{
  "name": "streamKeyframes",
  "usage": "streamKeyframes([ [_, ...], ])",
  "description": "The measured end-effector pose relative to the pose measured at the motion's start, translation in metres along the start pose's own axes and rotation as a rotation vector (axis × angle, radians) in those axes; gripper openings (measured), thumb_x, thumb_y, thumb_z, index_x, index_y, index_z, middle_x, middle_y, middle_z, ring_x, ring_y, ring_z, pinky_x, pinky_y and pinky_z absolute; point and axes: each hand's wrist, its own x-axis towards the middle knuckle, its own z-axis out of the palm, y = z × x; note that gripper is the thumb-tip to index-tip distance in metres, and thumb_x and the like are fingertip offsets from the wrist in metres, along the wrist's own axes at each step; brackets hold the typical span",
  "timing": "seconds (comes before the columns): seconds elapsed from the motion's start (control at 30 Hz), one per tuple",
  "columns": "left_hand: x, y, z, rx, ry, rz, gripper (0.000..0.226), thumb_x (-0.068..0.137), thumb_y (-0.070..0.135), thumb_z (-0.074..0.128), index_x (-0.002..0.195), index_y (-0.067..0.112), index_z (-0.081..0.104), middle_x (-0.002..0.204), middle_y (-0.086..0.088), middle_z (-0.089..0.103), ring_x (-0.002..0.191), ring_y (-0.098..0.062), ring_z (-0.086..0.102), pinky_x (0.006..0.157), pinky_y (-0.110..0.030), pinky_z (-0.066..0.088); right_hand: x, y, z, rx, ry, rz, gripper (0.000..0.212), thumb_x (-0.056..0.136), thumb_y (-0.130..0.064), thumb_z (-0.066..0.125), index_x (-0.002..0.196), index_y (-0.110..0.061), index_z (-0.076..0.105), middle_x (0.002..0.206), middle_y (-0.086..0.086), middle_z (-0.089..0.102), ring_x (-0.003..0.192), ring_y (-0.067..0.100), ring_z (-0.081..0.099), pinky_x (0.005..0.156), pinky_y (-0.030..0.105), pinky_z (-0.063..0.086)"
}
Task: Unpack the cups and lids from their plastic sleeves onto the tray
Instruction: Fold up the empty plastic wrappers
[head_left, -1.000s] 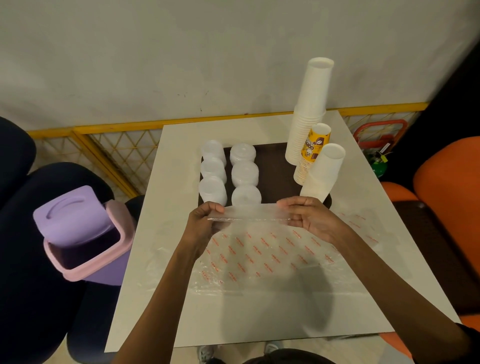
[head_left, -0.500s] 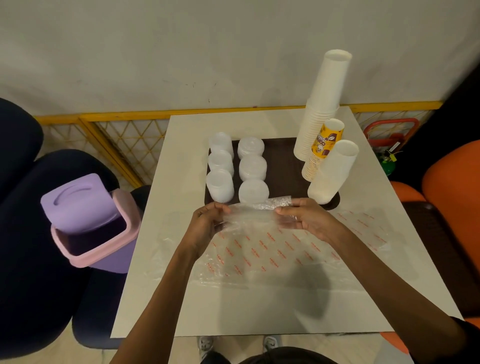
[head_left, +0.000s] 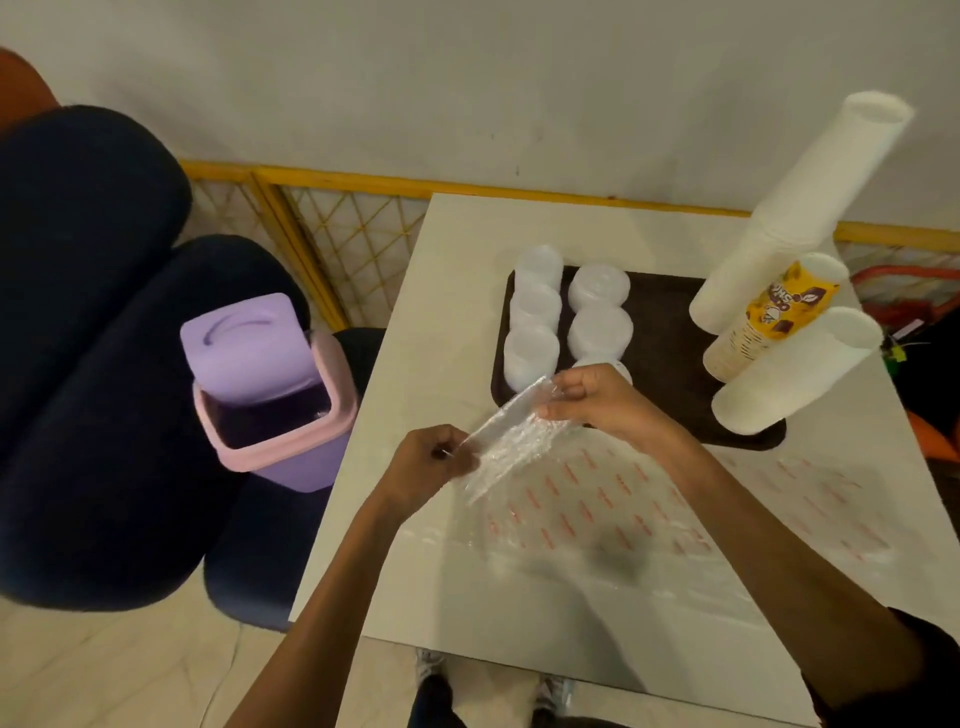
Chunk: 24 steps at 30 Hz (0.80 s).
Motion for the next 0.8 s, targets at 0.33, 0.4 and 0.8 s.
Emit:
streamKeyframes([
  [0.33,0.001,-0.065,-0.068,0.311,0.238,-0.140,0.023,0.085,0.014,0.068,0.107,0.010,0.061,0.099,0.004,0.059,0.091,-0.013,0.054,0.074,-0.020,0.035,0.071,-0.035,0.106,-0.262,-0.050,-0.192,0.011,0.082,-0.002,0.070,0.091,-0.008,0.072,0.089,0.004,0.070,0.083,0.015,0.064,0.076,0.016,0.048],
  [0.4,0.004,-0.069,-0.081,0.239,0.329,-0.117,0.030,0.084,0.016,0.071,0.111,0.013,0.059,0.101,0.005,0.059,0.093,-0.012,0.054,0.079,-0.019,0.036,0.083,-0.043,0.130,-0.343,-0.053,-0.246,0.014,0.084,-0.006,0.068,0.097,-0.004,0.072,0.095,0.006,0.070,0.088,0.013,0.062,0.076,0.008,0.044],
  [0.8,0.045,-0.109,-0.167,0.291,0.705,0.057,0.018,0.088,0.012,0.065,0.105,0.005,0.067,0.099,-0.008,0.070,0.086,-0.020,0.062,0.077,-0.026,0.048,0.165,-0.084,0.252,-0.525,-0.029,-0.281,0.025,0.091,-0.024,0.061,0.112,-0.012,0.069,0.115,0.007,0.068,0.103,0.022,0.064,0.095,0.028,0.047],
])
